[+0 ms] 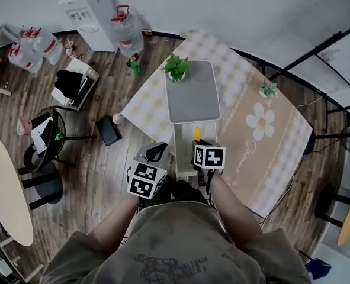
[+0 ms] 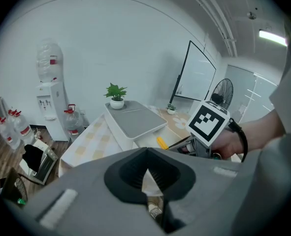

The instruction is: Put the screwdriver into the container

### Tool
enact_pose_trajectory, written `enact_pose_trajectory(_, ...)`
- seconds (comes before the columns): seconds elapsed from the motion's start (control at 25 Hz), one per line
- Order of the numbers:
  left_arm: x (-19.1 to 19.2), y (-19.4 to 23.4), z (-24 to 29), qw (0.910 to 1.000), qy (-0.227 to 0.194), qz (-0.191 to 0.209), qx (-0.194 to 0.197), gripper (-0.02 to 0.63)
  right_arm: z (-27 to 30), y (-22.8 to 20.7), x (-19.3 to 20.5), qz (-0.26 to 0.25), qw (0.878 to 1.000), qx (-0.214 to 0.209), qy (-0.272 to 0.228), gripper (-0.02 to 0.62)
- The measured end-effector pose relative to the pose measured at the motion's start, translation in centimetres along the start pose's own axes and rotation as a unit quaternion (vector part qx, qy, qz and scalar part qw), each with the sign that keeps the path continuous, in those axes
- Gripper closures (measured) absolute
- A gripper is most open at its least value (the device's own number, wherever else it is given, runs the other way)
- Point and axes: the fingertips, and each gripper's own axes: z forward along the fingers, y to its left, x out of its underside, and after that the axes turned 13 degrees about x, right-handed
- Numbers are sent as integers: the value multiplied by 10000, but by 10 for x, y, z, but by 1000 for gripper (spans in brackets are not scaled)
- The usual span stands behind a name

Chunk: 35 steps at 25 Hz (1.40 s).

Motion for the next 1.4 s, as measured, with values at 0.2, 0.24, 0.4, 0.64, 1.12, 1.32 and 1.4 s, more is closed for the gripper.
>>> enact_pose_trajectory(0.2, 9, 12, -1, 9999, 105, -43, 33, 606, 12, 4, 2, 61, 9999, 17, 132, 495)
enact_pose_trajectory(0.24, 10, 13, -2, 9999, 115, -59, 30, 604, 13, 4, 2, 70, 9999, 22, 146, 495)
enact_pose_trajectory(0.4, 13, 18, -5, 9999, 134, -106, 1, 604, 13, 4, 3, 10, 9999, 44, 138, 492)
enact_pose_trajectory(0.64, 10, 20, -11, 9999, 112, -75, -62, 606, 5, 7, 2, -57, 10000, -54, 58, 449)
enact_pose_trajectory(1.12, -31, 13, -48, 9987, -293, 276, -301, 604, -93, 14, -64, -287, 9878, -632, -1393, 483)
enact_pose_trajectory(1.32, -63, 12, -75, 9960, -571, 528, -450, 606, -153, 22, -96, -579, 9716, -797, -2150, 513)
enact_pose_trajectory(1.4, -78, 9, -87, 9939, -706, 683, -510, 604, -179, 24, -108, -648, 9631, -845, -2472, 529)
